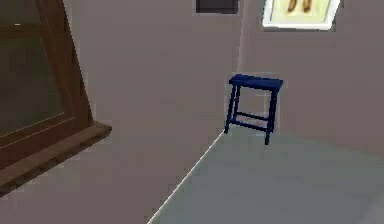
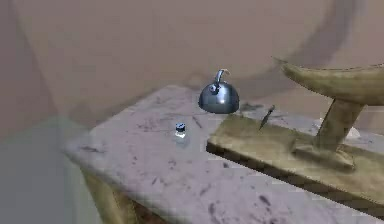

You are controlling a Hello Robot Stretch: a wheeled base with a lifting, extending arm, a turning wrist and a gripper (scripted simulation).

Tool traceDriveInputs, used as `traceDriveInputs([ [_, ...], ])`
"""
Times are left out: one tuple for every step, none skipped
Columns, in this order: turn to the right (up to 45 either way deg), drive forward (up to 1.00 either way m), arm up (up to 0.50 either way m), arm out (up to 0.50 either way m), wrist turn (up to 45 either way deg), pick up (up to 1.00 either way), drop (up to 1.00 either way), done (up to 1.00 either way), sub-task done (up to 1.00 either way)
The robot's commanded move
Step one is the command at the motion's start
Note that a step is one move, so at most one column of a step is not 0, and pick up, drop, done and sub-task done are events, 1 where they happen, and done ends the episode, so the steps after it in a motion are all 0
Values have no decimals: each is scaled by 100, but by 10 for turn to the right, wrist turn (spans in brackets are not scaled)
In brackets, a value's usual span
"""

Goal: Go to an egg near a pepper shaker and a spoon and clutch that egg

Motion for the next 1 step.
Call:
traceDriveInputs([
  [-450, 0, 0, 0, 0, 0, 0, 0, 0],
])
